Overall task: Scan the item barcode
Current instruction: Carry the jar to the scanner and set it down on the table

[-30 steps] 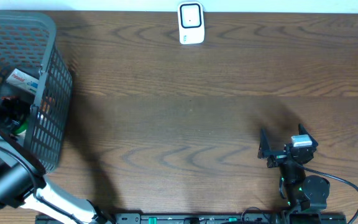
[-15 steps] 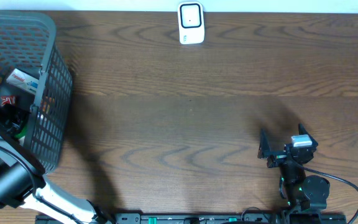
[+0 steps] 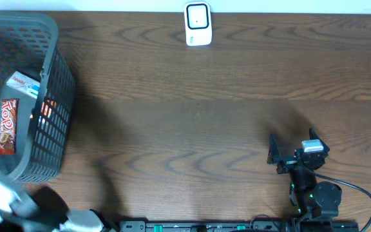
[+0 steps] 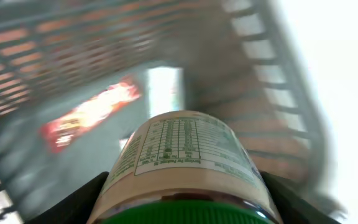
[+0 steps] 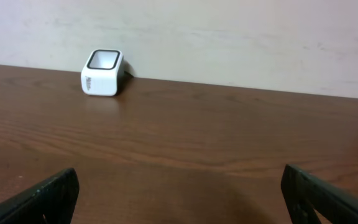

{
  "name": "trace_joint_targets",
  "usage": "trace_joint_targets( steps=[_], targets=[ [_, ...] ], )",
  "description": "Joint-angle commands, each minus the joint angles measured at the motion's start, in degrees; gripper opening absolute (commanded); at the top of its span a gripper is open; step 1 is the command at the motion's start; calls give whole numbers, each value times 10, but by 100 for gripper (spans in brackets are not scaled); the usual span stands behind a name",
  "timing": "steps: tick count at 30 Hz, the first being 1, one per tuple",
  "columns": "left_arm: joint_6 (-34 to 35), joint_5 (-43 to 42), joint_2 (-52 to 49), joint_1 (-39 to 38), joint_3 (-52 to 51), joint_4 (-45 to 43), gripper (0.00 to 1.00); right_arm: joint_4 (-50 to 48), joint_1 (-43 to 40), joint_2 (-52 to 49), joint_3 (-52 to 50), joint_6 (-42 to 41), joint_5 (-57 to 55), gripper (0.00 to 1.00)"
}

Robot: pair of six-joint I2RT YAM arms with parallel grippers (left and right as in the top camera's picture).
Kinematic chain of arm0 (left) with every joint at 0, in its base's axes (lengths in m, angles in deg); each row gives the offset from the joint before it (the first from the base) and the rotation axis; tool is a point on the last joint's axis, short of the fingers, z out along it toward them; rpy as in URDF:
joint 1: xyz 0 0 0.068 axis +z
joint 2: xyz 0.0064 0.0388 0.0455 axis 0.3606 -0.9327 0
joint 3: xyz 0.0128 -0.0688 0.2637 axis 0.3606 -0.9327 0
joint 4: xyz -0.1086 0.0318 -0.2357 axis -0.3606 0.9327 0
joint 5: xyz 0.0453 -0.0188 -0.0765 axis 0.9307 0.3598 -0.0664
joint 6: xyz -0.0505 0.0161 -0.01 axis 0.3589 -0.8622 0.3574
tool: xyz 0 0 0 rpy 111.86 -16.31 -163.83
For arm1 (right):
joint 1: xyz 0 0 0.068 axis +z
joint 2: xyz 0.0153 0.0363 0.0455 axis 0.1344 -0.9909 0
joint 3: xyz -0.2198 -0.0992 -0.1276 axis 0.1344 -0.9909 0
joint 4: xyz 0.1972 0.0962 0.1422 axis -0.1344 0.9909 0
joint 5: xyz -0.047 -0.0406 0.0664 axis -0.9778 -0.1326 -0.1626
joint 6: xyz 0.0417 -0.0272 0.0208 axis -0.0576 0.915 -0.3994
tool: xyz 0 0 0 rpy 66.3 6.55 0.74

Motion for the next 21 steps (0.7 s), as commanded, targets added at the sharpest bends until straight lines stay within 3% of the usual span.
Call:
trace_joint_targets(
  steps=[1,7,9,13,21],
  targets=[
    [41,-147,70,-56,14,-5,60,2,5,2,-1,7,-2,99],
    [66,-132,90,-311,11,-1,60,2,5,2,-1,7,-2,99],
    [82,-69,69,-414,2,3,61,2,5,2,-1,7,-2,99],
    [103,63,18,-539,-24,9,60,2,5,2,-1,7,-2,99],
    [101,155,-123,-648,-110,6,61,2,5,2,-1,7,-2,99]
  ],
)
